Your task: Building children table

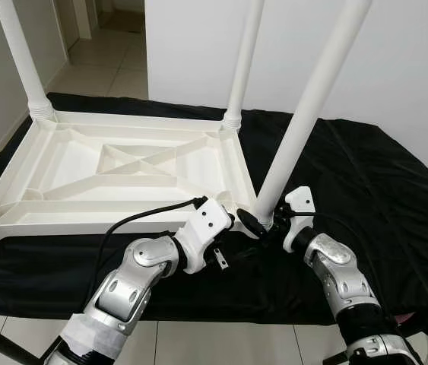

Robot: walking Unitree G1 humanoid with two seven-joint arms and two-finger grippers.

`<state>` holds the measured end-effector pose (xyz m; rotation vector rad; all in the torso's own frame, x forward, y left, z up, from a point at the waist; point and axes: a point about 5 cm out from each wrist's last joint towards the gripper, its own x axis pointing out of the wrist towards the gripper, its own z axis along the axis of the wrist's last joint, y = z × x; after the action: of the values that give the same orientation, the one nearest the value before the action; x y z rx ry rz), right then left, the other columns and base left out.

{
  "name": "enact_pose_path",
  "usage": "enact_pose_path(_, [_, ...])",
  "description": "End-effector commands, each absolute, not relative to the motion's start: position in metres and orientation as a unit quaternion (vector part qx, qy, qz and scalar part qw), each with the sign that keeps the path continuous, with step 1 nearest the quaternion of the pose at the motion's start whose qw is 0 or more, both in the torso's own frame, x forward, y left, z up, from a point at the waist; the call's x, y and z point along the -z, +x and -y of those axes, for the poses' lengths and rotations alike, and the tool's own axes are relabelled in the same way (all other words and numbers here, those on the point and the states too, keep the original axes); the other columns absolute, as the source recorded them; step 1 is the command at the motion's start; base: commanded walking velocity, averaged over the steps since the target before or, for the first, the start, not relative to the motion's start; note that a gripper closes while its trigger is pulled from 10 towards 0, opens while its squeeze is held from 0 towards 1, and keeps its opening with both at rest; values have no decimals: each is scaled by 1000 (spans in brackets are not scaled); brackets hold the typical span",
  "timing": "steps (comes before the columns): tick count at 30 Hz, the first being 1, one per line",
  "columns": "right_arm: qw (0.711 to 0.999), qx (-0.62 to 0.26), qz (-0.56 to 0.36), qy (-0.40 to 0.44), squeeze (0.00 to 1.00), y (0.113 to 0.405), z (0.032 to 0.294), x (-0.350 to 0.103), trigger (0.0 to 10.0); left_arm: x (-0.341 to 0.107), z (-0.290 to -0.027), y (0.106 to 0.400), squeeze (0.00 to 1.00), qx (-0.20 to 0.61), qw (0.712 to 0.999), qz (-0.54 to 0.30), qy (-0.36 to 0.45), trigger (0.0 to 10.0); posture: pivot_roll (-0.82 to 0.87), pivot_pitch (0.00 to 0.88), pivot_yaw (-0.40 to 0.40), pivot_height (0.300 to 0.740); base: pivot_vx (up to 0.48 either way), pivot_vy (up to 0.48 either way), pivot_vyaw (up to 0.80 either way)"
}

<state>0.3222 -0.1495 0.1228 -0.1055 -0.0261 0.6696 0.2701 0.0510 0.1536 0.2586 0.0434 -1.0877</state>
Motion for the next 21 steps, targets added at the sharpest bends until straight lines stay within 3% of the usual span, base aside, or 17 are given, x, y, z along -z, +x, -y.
enact_pose_path(1, [934,-352,-7,-60,0,320,143,-114,10000,-158,-50,270,0,511,850,-15,125,10000,44,0,-63,740,0,0,0])
enact_pose_path(2, [932,-357,-17,-57,0,321,143,-110,4549,-158,-51,269,0,509,852,-15,124,10000,51,0,-69,740,0,0,0])
enact_pose_path(3, [932,-357,-17,-57,0,321,143,-110,4549,-158,-51,269,0,509,852,-15,124,10000,51,0,-69,740,0,0,0])
enact_pose_path(4, [930,-362,-23,-54,0,322,144,-108,0,-158,-51,268,0,507,853,-15,124,10000,55,0,-72,740,0,0,0])
enact_pose_path(13, [928,-370,-35,-39,0,318,146,-100,0,-158,-54,268,0,500,857,-19,121,10000,64,0,-77,740,0,0,0])
enact_pose_path(14, [928,-370,-35,-38,0,317,146,-99,7765,-158,-54,268,0,501,857,-18,122,10000,64,0,-77,740,0,0,0])
enact_pose_path(16, [930,-364,-37,-35,0,317,146,-99,7765,-159,-54,269,0,500,857,-18,123,10000,61,0,-78,740,0,0,0])
enact_pose_path(17, [932,-360,-37,-28,0,316,146,-98,10000,-160,-54,271,0,499,858,-17,123,10000,56,0,-83,740,0,0,0])
enact_pose_path(21, [942,-334,-40,-12,0,313,146,-97,10000,-162,-55,274,0,496,860,-15,123,10000,43,0,-88,740,0,0,0])
